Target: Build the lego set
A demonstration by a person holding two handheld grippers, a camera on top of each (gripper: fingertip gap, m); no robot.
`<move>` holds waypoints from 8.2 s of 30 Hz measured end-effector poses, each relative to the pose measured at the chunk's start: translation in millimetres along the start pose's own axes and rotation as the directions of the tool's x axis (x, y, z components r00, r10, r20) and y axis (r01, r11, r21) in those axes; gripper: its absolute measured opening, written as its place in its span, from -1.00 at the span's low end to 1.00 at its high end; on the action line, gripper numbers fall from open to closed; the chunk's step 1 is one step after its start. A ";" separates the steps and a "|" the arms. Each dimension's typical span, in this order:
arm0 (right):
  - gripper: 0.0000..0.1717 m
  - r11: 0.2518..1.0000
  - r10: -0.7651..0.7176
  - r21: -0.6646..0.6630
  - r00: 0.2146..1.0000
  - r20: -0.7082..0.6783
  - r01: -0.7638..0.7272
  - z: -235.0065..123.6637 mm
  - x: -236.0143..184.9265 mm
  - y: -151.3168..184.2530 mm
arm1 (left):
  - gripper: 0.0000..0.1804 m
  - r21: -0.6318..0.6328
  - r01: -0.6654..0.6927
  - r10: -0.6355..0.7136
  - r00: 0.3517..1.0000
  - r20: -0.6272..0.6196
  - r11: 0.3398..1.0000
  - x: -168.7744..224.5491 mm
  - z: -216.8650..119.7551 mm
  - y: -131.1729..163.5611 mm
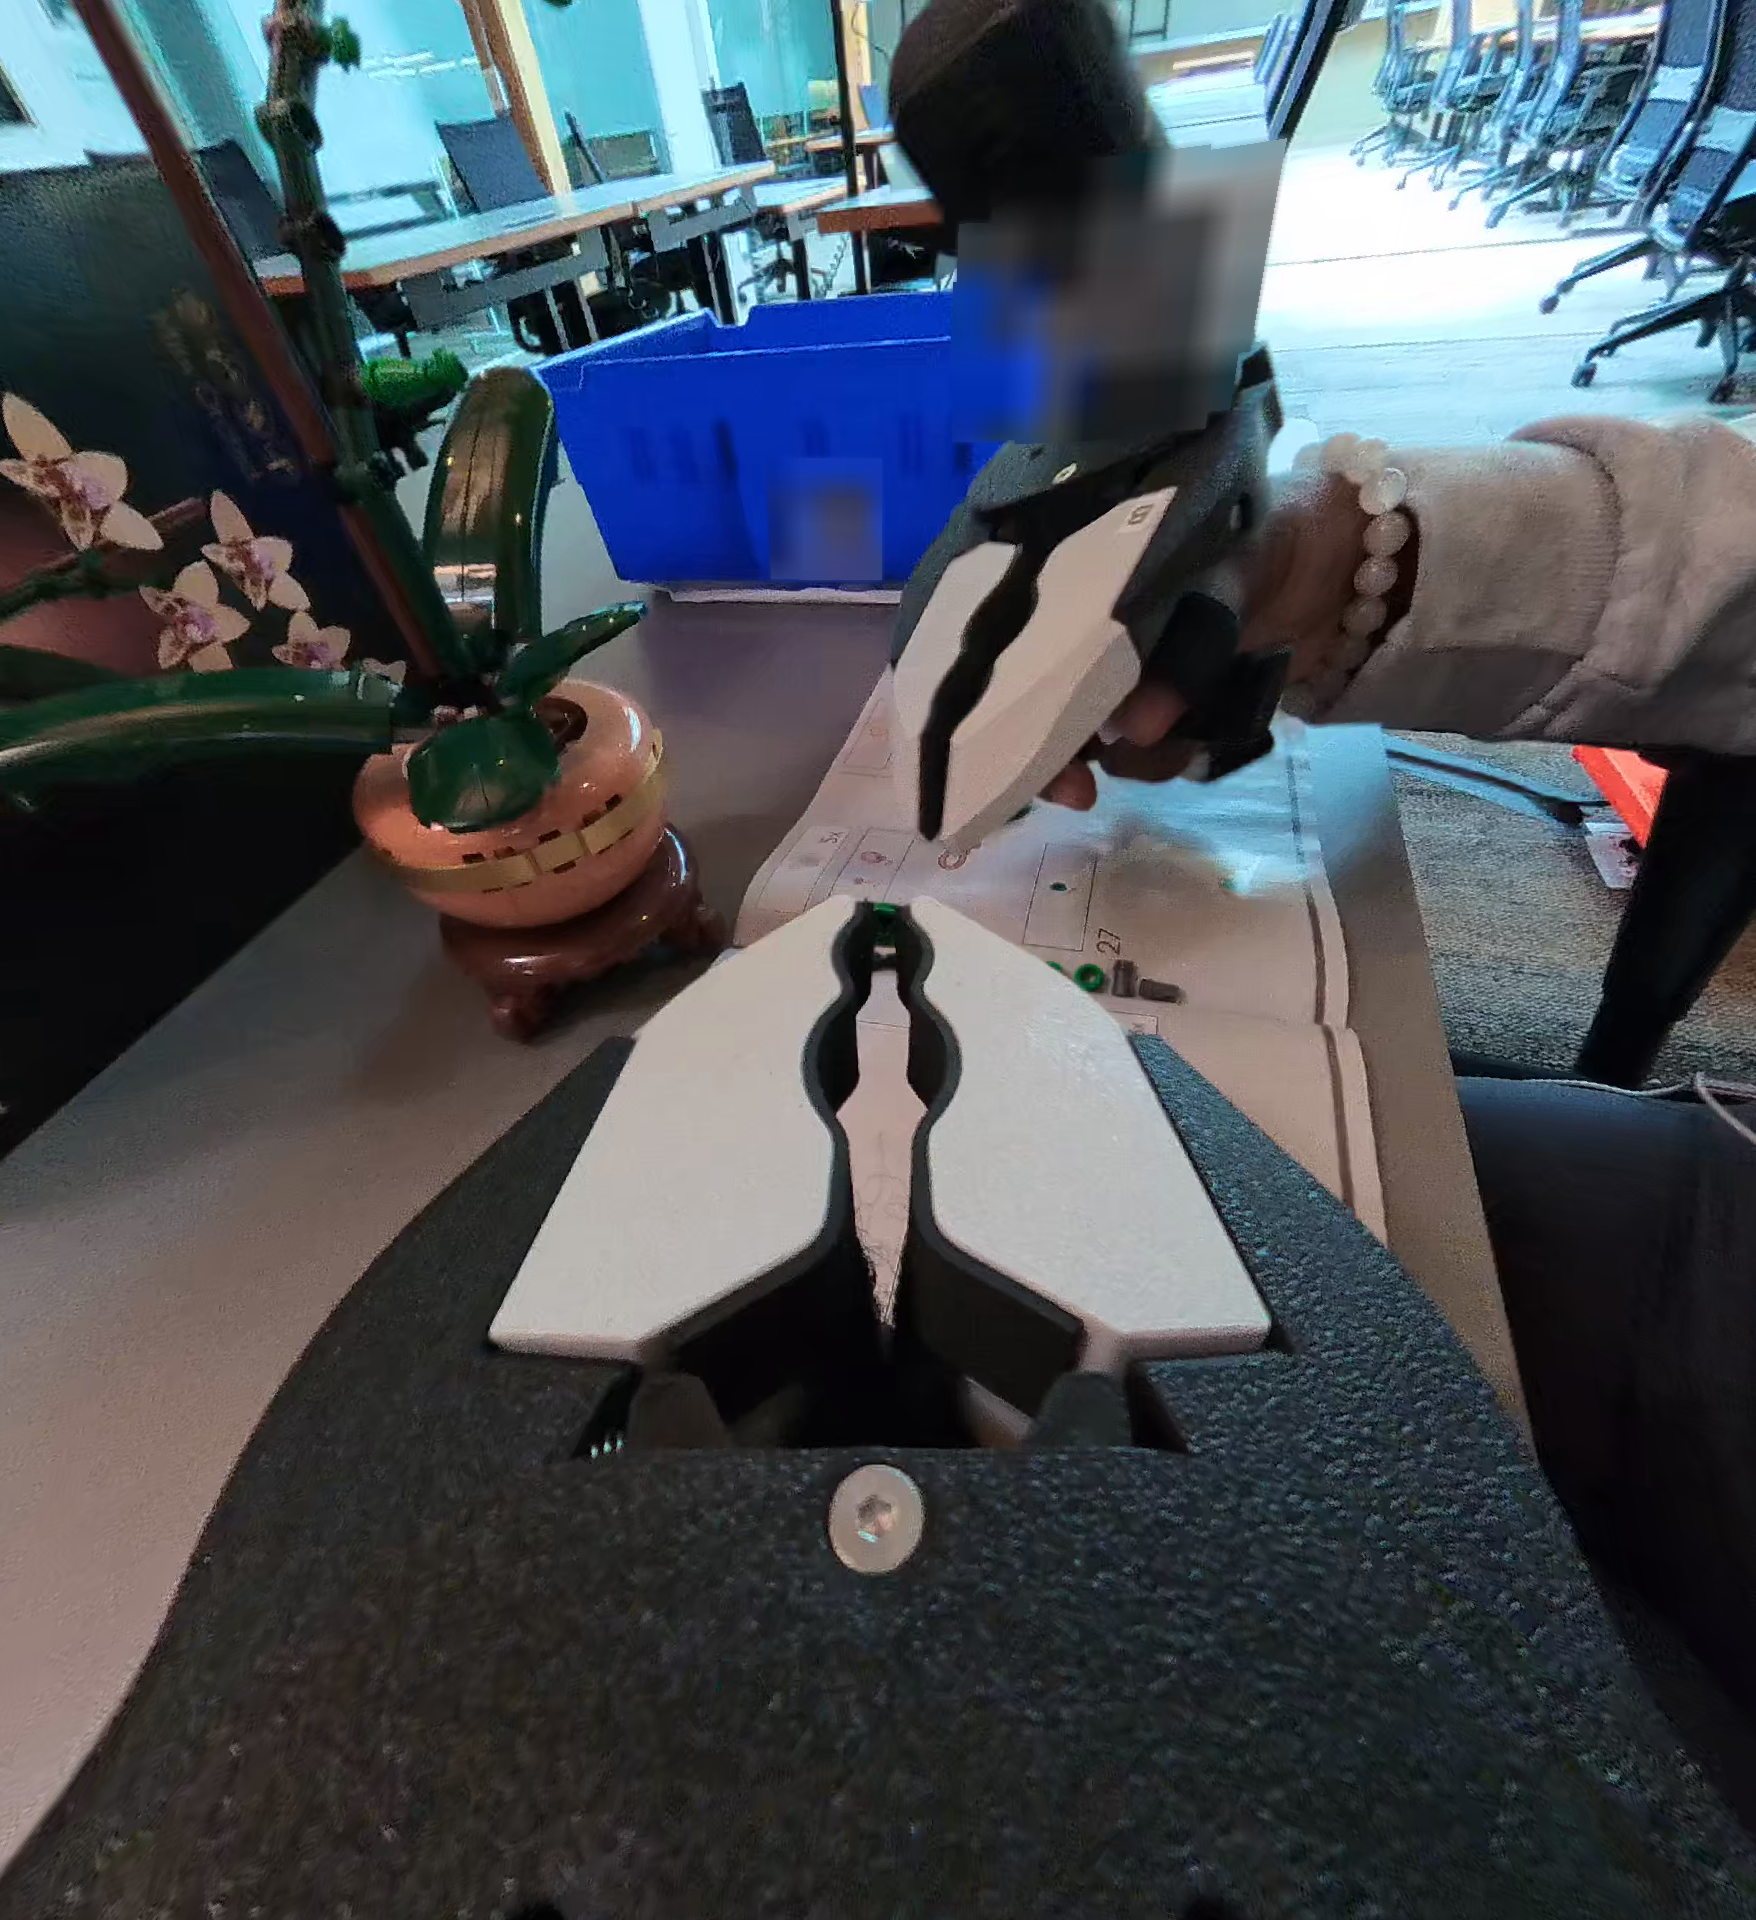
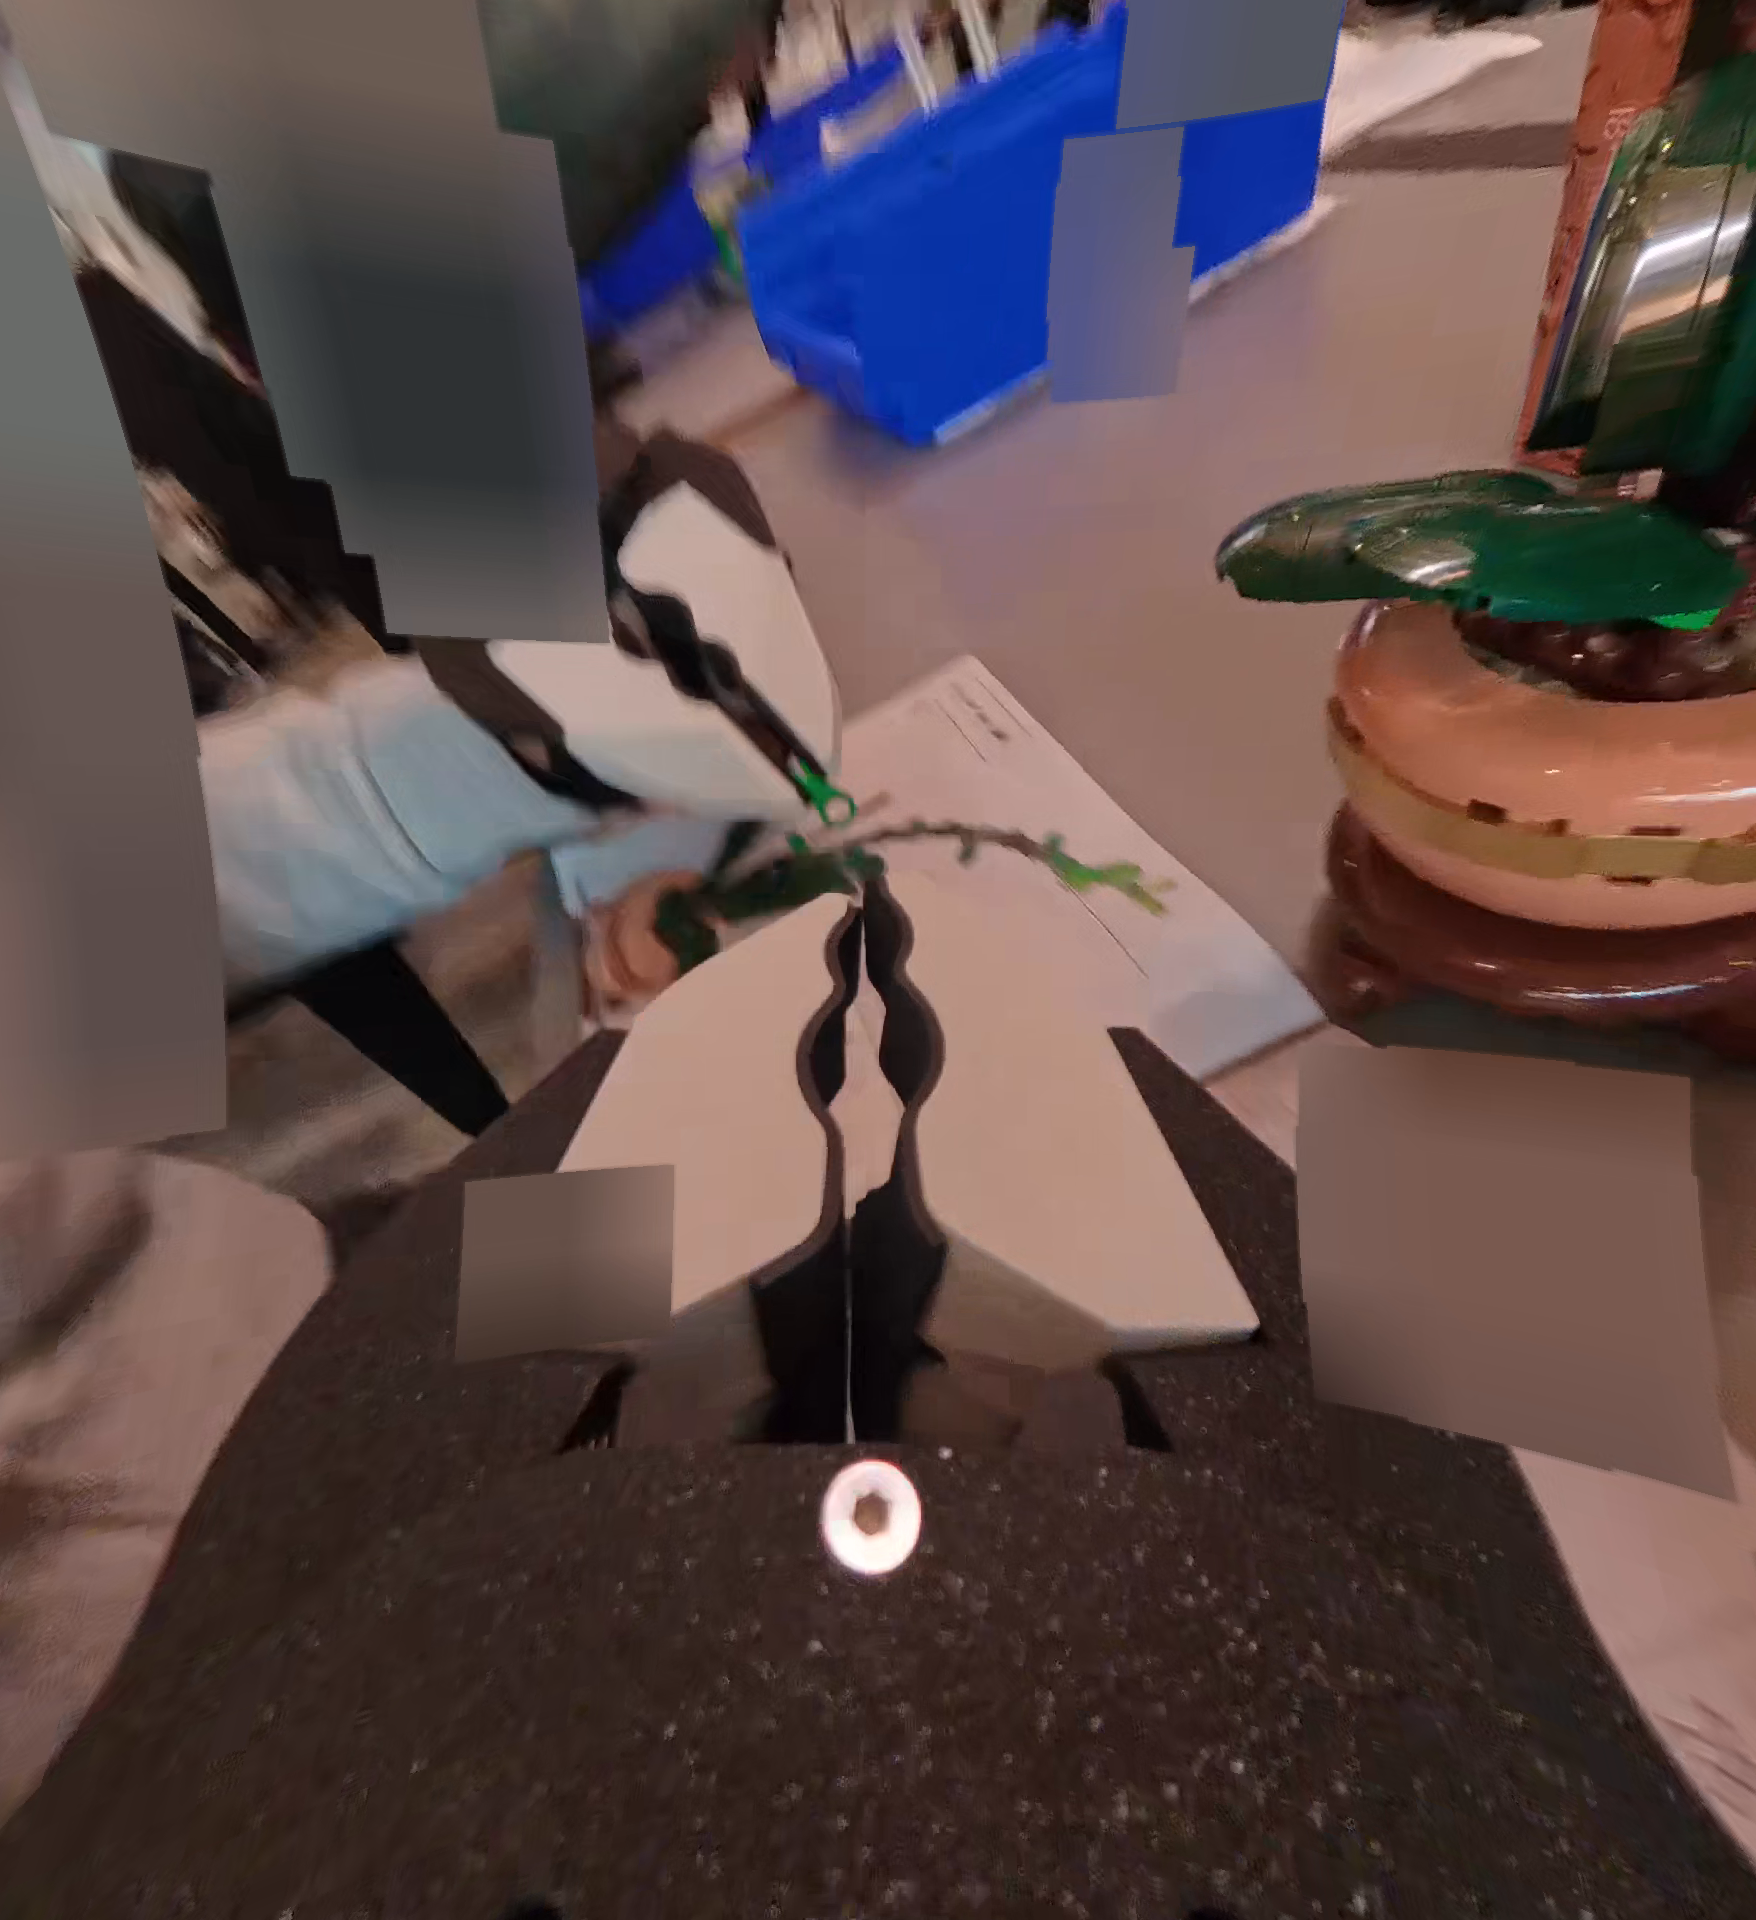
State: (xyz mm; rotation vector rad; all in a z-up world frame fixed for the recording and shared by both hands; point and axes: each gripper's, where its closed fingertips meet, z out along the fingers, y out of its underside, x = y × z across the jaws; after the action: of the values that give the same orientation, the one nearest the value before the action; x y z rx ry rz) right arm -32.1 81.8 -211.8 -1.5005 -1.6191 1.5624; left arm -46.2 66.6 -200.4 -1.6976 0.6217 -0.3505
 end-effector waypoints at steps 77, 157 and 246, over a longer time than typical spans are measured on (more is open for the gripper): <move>-0.93 0.826 -0.499 -0.274 0.865 0.046 0.492 21.0 -39.4 24.7 | -0.97 -0.163 -0.330 0.286 0.927 -0.242 0.930 44.1 -2.2 28.9; -1.00 0.987 -0.122 -0.073 0.961 0.249 0.144 82.5 -40.5 -43.2 | -0.97 -0.349 0.096 -0.114 0.993 -0.031 0.932 5.0 -69.9 71.0; -0.86 0.483 -0.350 -0.660 0.818 0.457 0.575 436.1 224.4 -149.2 | -0.97 -0.053 0.353 -0.333 0.915 0.226 0.934 -57.3 -144.0 52.9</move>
State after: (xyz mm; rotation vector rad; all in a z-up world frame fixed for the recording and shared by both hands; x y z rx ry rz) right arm -538.7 127.0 -276.3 -0.9913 -2.8253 0.7436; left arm -182.6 -23.0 -213.9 -1.9064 0.1794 -0.3845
